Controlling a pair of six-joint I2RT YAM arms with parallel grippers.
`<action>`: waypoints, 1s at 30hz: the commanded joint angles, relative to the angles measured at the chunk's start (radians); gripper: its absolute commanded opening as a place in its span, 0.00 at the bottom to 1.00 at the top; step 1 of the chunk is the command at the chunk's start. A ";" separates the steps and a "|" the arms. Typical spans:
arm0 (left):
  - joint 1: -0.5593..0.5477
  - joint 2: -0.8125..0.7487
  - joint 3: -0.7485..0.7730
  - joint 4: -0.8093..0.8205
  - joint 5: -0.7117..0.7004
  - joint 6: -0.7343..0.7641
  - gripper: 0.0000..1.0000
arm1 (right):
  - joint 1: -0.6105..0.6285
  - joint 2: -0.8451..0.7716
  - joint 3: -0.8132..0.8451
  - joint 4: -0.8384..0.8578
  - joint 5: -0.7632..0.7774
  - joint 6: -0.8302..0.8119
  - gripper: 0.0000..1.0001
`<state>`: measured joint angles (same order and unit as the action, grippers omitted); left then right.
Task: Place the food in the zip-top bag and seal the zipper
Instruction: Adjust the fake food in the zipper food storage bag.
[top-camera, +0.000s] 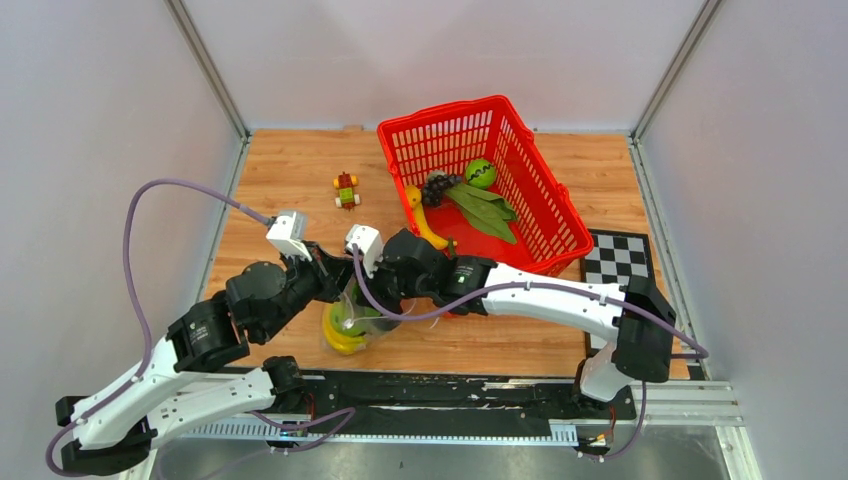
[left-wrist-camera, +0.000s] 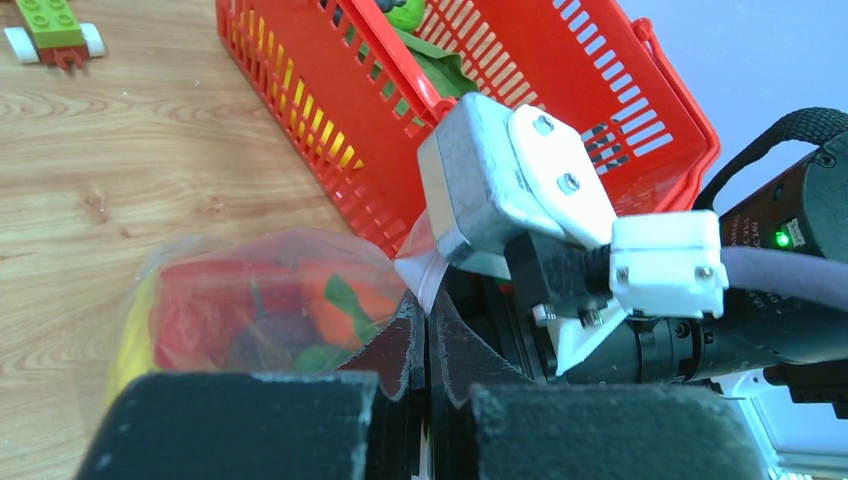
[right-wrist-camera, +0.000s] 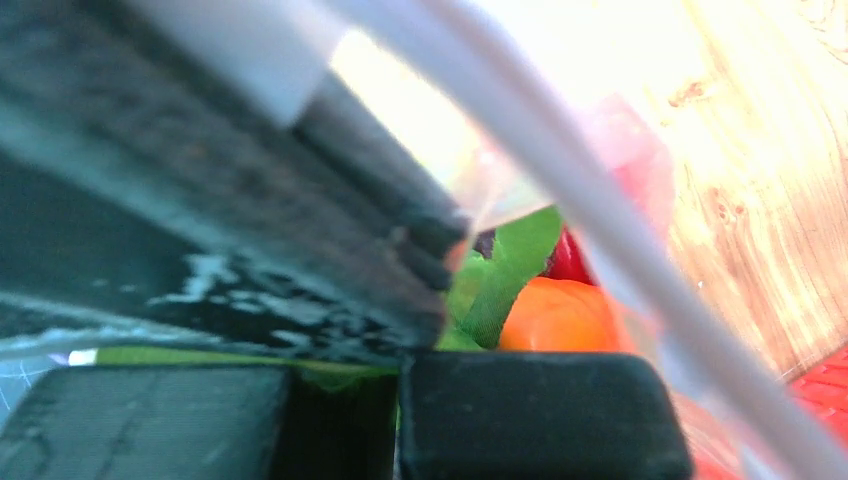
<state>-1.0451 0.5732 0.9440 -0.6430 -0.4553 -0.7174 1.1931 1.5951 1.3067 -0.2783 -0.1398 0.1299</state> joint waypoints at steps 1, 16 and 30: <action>-0.006 -0.019 0.000 0.142 0.024 -0.045 0.00 | -0.024 0.051 -0.016 0.089 0.024 0.053 0.00; -0.005 -0.079 0.004 0.053 -0.171 -0.082 0.00 | -0.041 -0.167 0.044 -0.013 -0.256 0.001 0.51; -0.006 -0.095 0.005 0.043 -0.231 -0.090 0.00 | -0.040 -0.513 -0.171 -0.027 0.103 0.202 0.58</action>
<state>-1.0473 0.4854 0.9234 -0.6628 -0.6502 -0.7841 1.1549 1.1011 1.2064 -0.2810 -0.2317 0.1978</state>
